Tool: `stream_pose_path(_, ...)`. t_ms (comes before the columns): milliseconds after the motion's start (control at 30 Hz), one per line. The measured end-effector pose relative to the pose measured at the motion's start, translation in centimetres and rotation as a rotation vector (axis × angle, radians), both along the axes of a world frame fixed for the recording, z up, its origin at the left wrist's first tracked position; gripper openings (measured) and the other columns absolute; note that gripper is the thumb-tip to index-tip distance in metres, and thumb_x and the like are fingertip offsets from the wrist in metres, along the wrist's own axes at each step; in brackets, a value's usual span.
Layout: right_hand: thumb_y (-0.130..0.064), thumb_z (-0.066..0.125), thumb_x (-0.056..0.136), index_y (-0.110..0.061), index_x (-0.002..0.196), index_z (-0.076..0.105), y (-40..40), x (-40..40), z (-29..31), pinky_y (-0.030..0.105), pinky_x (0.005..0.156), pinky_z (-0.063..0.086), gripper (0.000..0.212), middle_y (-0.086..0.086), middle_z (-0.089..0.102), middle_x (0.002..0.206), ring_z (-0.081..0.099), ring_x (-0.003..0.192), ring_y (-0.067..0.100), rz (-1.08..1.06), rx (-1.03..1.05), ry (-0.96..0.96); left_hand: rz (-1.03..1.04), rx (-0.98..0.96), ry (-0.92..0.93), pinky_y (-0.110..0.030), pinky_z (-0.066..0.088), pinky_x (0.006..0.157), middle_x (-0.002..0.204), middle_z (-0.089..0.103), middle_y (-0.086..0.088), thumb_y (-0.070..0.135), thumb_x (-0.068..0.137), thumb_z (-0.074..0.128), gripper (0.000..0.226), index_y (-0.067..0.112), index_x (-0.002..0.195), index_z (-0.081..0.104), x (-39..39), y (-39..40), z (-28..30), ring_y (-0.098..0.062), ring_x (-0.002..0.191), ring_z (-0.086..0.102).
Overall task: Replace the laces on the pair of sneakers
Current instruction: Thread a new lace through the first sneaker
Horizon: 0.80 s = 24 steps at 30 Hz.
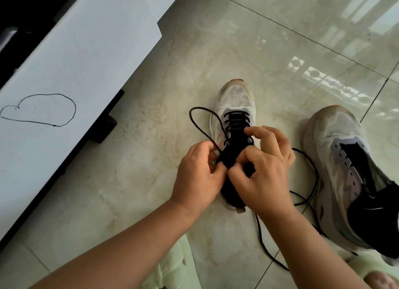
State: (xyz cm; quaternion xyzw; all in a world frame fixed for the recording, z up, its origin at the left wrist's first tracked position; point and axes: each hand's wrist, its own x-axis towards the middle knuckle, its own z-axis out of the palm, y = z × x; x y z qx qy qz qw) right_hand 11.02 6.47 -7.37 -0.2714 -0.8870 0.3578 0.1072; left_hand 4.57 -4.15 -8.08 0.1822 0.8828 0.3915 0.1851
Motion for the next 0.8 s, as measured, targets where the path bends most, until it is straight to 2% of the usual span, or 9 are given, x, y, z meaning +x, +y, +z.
stream_pose_path(100,-0.022,0.048,0.065,-0.011,0.055,0.047,1.0,1.9,1.2,0.023,0.086,0.028,0.015,-0.014,0.058,0.107,0.041,0.104,0.007,0.015,-0.153,0.117,0.090,0.009,-0.028,-0.012,0.045,0.057,0.075,0.055,0.008,0.014,0.077,0.070,0.059,0.017,0.129,0.043,-0.5,0.2,-0.4,-0.006,0.063,0.055)
stream_pose_path(167,-0.017,0.047,0.066,-0.012,0.056,0.045,1.4,2.6,2.0,0.020,0.075,0.040,0.011,-0.007,0.065,0.102,0.054,0.087,0.008,0.055,-0.486,0.199,0.052,0.039,-0.023,-0.012,0.044,0.057,0.076,0.052,0.007,0.014,0.077,0.068,0.077,0.027,0.141,0.029,-0.6,0.2,-0.4,-0.007,0.062,0.054)
stream_pose_path(233,-0.004,0.046,0.069,-0.015,0.058,0.046,1.4,2.6,2.6,0.023,0.062,0.048,0.015,0.002,0.071,0.097,0.062,0.072,0.015,0.092,-0.862,0.229,-0.040,0.042,0.000,-0.010,0.043,0.058,0.081,0.048,0.008,0.015,0.079,0.066,0.089,0.047,0.143,0.013,-0.6,0.1,-0.4,-0.007,0.060,0.050)
stream_pose_path(300,0.001,0.041,0.074,-0.014,0.061,0.046,1.2,2.3,2.7,0.022,0.055,0.047,0.020,0.004,0.071,0.080,0.061,0.061,0.018,0.075,-1.011,0.206,-0.121,0.000,0.053,-0.009,0.040,0.059,0.087,0.044,0.012,0.017,0.081,0.066,0.095,0.061,0.136,0.001,-0.6,0.2,-0.3,-0.004,0.060,0.048)
stream_pose_path(433,-0.011,0.060,0.084,-0.014,0.074,0.052,1.4,2.0,1.8,0.012,0.043,0.035,0.013,-0.009,0.047,0.048,0.042,0.042,0.002,-0.150,-0.717,0.036,-0.149,-0.033,0.102,-0.006,0.041,0.057,0.092,0.043,0.013,0.014,0.082,0.064,0.095,0.058,0.136,-0.001,-0.6,0.4,-0.2,0.003,0.058,0.047)
stream_pose_path(533,-0.028,0.068,0.078,-0.025,0.079,0.059,1.8,2.1,1.4,0.013,0.044,0.034,0.010,-0.012,0.044,0.048,0.047,0.048,0.007,-0.067,-0.261,-0.162,-0.156,-0.019,0.109,-0.006,0.041,0.055,0.092,0.045,0.011,0.014,0.082,0.063,0.095,0.060,0.135,-0.002,-0.6,0.2,-0.3,0.002,0.056,0.048)
stream_pose_path(600,-0.033,0.067,0.079,-0.024,0.078,0.064,1.9,2.2,1.7,0.024,0.048,0.039,0.009,-0.013,0.049,0.055,0.049,0.052,0.009,-0.021,-0.103,-0.281,-0.153,-0.014,0.109,-0.011,0.044,0.055,0.094,0.048,0.008,0.013,0.082,0.061,0.091,0.056,0.137,0.003,-0.7,0.2,-0.3,-0.002,0.053,0.047)
stream_pose_path(733,-0.024,0.068,0.078,-0.020,0.070,0.065,2.8,2.7,1.9,0.032,0.063,0.042,0.010,-0.007,0.057,0.068,0.052,0.062,0.017,0.023,-0.001,-0.348,-0.186,-0.074,0.178,-0.030,0.051,0.050,0.101,0.049,0.000,0.009,0.082,0.061,0.084,0.044,0.143,0.015,-0.8,0.2,-0.2,-0.009,0.052,0.047)
stream_pose_path(800,-0.018,0.071,0.074,-0.018,0.063,0.063,3.0,2.8,2.1,0.036,0.079,0.040,0.013,-0.012,0.052,0.080,0.047,0.079,0.013,0.032,-0.119,-0.247,-0.250,-0.118,0.345,-0.031,0.053,0.054,0.108,0.050,-0.008,0.006,0.078,0.066,0.078,0.033,0.142,0.032,-1.1,0.3,0.1,-0.016,0.068,0.055)
